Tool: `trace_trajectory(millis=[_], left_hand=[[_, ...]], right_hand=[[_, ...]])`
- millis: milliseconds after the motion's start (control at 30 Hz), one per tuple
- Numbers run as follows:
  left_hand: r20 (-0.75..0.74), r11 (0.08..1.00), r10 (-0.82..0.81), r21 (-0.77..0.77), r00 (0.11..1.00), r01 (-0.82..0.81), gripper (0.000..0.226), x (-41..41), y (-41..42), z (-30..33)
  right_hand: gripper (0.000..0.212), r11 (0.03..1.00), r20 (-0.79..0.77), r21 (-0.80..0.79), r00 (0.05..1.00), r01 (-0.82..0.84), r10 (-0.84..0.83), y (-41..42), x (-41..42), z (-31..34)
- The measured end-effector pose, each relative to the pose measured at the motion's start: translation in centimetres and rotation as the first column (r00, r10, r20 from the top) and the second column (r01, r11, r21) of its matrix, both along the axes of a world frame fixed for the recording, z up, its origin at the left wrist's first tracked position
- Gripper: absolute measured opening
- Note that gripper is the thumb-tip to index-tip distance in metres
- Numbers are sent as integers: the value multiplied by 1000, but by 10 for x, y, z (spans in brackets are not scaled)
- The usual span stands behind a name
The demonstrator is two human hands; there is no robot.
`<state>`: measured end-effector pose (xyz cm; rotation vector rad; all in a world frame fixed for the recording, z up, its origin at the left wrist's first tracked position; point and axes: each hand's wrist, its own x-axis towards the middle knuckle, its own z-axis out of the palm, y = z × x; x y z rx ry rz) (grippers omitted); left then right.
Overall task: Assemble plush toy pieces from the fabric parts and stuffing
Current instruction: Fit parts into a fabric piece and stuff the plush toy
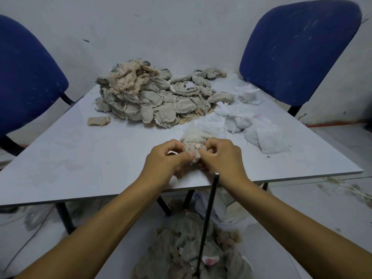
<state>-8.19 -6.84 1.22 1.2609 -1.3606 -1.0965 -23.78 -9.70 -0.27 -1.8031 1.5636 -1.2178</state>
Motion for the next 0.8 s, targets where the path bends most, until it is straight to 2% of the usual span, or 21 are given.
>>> trace_trajectory(millis=[100, 167, 233, 300, 367, 433, 533, 600, 667, 733, 800], left_hand=[[-25, 999, 50, -9, 998, -50, 11, 2, 0, 4], [3, 997, 79, -10, 997, -79, 20, 2, 2, 4], [12, 993, 113, 12, 993, -114, 27, -1, 1, 2], [7, 975, 220, 14, 976, -220, 26, -8, -3, -1], [70, 947, 319, -49, 945, -316, 21, -13, -8, -1], [101, 949, 313, -72, 944, -307, 18, -17, -10, -1], [53, 993, 103, -65, 993, -99, 12, -22, -9, -1], [226, 973, 55, -230, 973, -1, 10, -23, -6, 1], [373, 921, 146, -389, 916, 12, 12, -27, 0, 0], [385, 885, 245, -464, 890, -43, 15, -36, 7, -3], [379, 878, 327, -461, 866, -130, 20, -44, 11, -5]], right_hand=[[19, 987, 115, 109, 988, -117, 105, 2, 0, 4], [14, 967, 165, 136, 967, -216, 192, 6, -5, 7], [13, 941, 252, 150, 932, -304, 261, 9, -10, 9], [17, 888, 337, 184, 876, -422, 346, 12, -13, 10], [22, 865, 278, 198, 873, -460, 401, 16, -12, 9], [21, 914, 182, 162, 921, -373, 344, 16, -12, 8], [22, 983, 123, 68, 979, -172, 163, 13, -20, 7], [20, 998, 39, -56, 999, -25, 28, 16, -27, 6], [20, 991, 42, -125, 998, 48, -43, 24, -28, 5], [23, 990, 89, -101, 992, 100, -91, 28, -24, 4], [25, 986, 61, -79, 988, 145, -141, 27, -19, 5]])
